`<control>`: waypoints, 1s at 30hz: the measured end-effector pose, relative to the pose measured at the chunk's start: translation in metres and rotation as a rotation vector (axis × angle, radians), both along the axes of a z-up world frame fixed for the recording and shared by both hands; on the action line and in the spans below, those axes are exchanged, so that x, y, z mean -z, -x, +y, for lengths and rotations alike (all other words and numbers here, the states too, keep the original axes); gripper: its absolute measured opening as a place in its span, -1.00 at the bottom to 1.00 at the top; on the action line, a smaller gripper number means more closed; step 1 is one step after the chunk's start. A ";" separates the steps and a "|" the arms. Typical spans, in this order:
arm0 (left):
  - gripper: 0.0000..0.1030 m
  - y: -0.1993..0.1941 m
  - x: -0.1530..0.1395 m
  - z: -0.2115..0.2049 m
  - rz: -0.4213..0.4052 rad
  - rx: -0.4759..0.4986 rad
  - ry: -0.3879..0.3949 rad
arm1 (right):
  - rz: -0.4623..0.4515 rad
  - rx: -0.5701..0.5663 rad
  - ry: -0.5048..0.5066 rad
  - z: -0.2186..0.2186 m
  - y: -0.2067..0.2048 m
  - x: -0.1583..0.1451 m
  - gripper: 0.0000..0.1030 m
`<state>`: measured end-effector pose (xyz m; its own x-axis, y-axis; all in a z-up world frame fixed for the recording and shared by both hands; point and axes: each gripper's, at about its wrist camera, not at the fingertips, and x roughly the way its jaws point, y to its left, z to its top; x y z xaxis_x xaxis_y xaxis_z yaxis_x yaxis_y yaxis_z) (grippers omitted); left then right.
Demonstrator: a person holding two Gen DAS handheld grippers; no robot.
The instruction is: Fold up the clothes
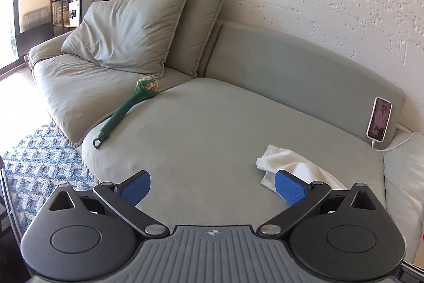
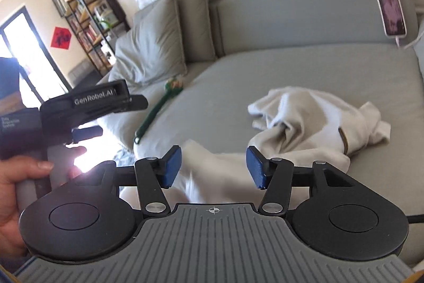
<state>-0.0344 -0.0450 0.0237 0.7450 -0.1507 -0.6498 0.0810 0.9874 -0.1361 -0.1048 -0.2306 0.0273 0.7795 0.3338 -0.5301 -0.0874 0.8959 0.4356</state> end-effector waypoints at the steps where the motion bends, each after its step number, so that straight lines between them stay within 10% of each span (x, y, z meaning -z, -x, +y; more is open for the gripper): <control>1: 0.97 0.000 0.004 -0.003 0.014 0.015 -0.001 | 0.017 0.019 -0.010 -0.005 0.002 0.006 0.10; 15: 0.06 0.005 0.058 -0.054 0.193 0.254 -0.019 | 0.155 0.488 -0.131 -0.143 0.046 0.044 0.11; 22: 0.42 0.024 0.075 -0.091 0.135 0.372 -0.123 | 0.231 0.392 -0.183 -0.138 0.019 0.071 0.11; 30: 0.33 0.019 0.117 -0.122 0.111 0.435 -0.318 | 0.225 0.396 -0.220 -0.145 0.010 0.074 0.11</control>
